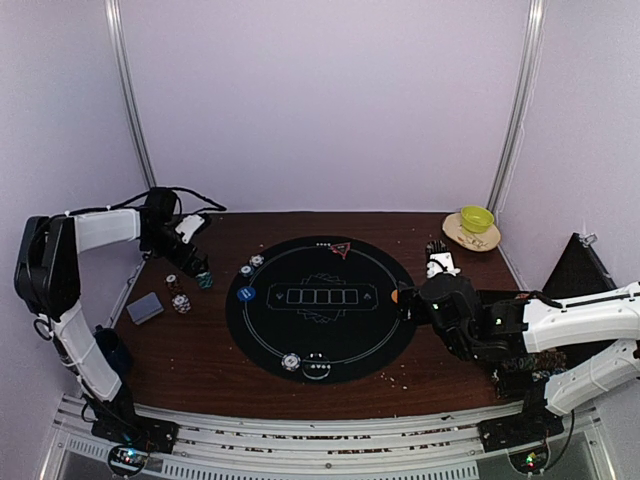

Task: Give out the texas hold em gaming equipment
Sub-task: Pick up the pile of poker chips from the pile of poker chips.

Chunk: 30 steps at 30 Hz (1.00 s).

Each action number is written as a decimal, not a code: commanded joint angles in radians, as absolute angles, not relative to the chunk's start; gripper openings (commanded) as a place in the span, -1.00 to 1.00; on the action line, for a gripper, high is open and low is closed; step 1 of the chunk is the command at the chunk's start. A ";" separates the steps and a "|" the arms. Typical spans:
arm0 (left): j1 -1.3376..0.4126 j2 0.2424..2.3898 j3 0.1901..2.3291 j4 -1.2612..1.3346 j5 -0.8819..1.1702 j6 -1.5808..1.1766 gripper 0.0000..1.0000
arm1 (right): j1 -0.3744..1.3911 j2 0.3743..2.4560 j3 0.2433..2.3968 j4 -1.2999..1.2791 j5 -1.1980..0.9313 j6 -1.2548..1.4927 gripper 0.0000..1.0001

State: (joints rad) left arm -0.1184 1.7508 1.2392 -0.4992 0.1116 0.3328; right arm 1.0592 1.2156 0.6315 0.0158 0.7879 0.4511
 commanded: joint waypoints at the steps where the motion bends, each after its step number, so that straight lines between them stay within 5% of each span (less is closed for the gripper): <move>1: -0.096 1.820 1.271 -0.472 0.209 0.354 0.88 | 1.066 1.214 0.660 0.000 0.824 0.449 1.00; 30: -0.093 1.917 1.276 -0.408 0.206 0.301 0.44 | 1.074 1.205 0.660 0.000 0.831 0.449 1.00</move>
